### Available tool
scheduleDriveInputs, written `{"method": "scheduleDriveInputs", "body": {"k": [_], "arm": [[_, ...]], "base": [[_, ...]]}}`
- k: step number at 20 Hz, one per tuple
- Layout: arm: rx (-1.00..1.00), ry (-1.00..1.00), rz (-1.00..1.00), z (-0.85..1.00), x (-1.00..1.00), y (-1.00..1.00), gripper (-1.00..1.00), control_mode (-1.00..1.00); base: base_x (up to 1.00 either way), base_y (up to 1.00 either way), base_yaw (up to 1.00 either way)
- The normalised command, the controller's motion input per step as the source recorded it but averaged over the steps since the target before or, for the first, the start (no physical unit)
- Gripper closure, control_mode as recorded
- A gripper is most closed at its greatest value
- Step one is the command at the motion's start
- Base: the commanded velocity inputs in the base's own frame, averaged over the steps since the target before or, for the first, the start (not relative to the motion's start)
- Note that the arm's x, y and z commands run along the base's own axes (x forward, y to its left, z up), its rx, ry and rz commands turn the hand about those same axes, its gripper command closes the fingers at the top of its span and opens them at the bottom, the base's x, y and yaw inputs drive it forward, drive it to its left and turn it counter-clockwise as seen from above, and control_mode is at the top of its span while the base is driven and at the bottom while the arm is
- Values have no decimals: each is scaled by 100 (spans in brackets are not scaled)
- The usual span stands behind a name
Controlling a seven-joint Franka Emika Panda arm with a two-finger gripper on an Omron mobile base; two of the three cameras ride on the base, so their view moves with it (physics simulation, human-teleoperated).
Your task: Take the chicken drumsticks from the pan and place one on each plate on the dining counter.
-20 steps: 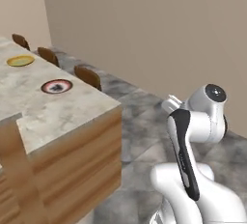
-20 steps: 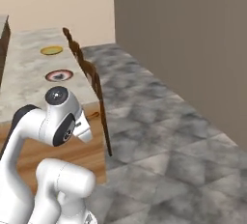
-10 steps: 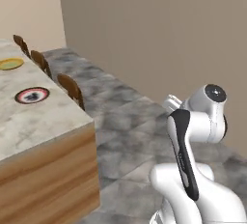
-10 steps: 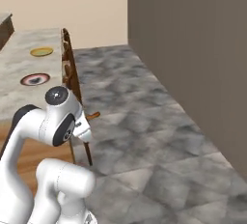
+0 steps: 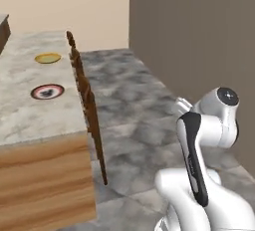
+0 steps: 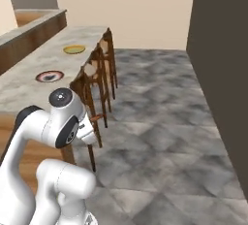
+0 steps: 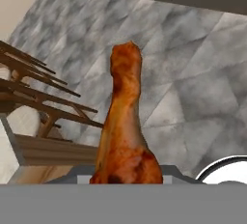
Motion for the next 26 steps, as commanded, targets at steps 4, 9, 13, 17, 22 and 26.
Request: {"method": "scheduleDriveInputs", "body": {"k": [4, 9, 13, 17, 22, 26], "arm": [[0, 0, 0, 0, 0, 0, 100, 100], [0, 0, 0, 0, 0, 0, 100, 100], [0, 0, 0, 0, 0, 0, 100, 100], [0, 0, 0, 0, 0, 0, 100, 100], [0, 0, 0, 0, 0, 0, 100, 100], [0, 0, 0, 0, 0, 0, 100, 100]], "base": [[70, -64, 70], [67, -71, 68], [39, -97, 61], [22, -100, 58], [22, -100, 56], [33, -100, 47]]}}
